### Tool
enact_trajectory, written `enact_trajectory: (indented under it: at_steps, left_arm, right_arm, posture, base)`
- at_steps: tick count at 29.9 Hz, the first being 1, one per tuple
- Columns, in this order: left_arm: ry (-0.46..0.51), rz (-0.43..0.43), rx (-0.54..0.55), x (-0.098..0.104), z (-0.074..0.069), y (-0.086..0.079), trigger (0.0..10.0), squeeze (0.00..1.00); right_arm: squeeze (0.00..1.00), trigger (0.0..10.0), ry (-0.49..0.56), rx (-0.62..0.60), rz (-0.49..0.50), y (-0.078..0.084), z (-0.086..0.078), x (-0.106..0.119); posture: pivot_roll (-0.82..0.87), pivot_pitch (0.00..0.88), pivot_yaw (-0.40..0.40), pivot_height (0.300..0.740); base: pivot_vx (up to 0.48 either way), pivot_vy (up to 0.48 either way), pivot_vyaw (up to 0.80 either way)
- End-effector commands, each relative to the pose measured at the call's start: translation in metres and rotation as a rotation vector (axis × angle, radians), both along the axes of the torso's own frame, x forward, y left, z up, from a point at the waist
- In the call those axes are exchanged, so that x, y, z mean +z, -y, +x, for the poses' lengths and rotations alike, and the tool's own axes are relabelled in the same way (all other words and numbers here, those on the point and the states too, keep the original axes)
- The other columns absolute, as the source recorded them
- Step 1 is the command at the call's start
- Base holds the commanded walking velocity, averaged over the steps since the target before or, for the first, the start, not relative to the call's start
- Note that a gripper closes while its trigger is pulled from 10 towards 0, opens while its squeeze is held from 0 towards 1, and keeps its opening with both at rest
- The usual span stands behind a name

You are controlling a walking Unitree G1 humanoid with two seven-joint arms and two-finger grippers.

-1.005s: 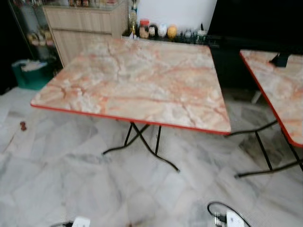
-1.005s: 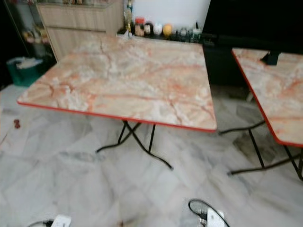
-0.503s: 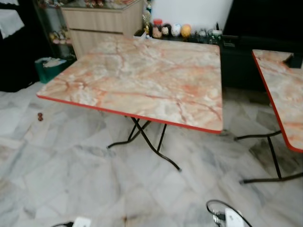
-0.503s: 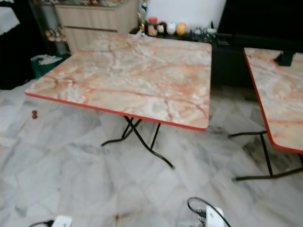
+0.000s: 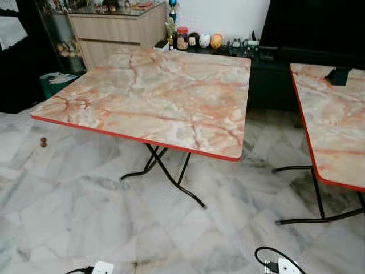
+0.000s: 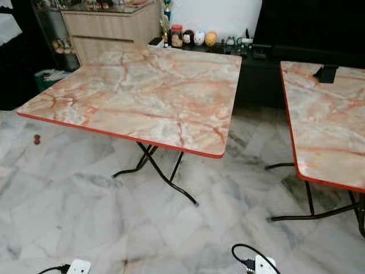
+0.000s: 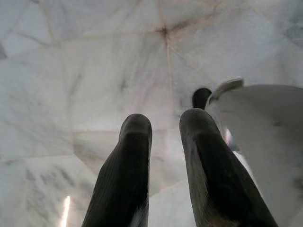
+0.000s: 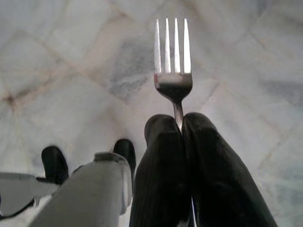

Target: Setting the table

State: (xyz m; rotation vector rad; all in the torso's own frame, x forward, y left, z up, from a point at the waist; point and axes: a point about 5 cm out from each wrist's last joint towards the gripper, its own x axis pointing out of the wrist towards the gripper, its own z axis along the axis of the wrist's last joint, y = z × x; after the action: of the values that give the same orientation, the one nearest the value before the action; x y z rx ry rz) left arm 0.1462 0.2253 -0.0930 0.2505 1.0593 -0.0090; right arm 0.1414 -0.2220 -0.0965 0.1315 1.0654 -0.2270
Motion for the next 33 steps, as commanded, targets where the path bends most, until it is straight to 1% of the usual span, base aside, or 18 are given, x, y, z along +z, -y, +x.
enact_trajectory:
  at_steps: [1, 6, 11, 22, 33]
  left_arm:
    - [-0.012, 0.0, 0.006, -0.0007, -0.0027, -0.0017, 10.0, 0.0]
    - [-0.012, -0.001, 0.006, -0.0007, -0.0026, -0.0017, 10.0, 0.0]
    - [-0.012, -0.001, 0.004, -0.0006, -0.0022, -0.0017, 10.0, 0.0]
    - [-0.013, -0.004, 0.003, -0.0006, -0.0021, -0.0016, 10.0, 0.0]
    - [-0.013, -0.006, 0.002, -0.0007, -0.0023, -0.0013, 10.0, 0.0]
  right_arm:
    - [0.0, 10.0, 0.005, 0.006, 0.002, -0.0011, 0.0015, 0.0004]
    - [0.0, 10.0, 0.001, 0.04, -0.005, -0.0014, 0.0022, 0.0006]
    - [0.0, 10.0, 0.003, 0.032, -0.002, -0.0015, 0.0024, 0.0006]
    - [0.0, 10.0, 0.005, 0.009, 0.005, -0.0015, 0.002, 0.0005]
    - [0.0, 10.0, 0.003, 0.014, -0.004, -0.0009, 0.0019, 0.0005]
  posture:
    - [0.06, 0.0, -0.037, 0.727]
    - [0.06, 0.0, -0.037, 0.727]
    - [0.06, 0.0, -0.035, 0.727]
    - [0.06, 0.0, -0.035, 0.727]
    - [0.06, 0.0, -0.035, 0.727]
  base:
    - [0.0, -0.27, 0.0]
    - [0.0, -0.268, 0.0]
    - [0.0, -0.267, 0.47]
    - [0.0, -0.268, 0.0]
    - [0.0, -0.268, 0.0]
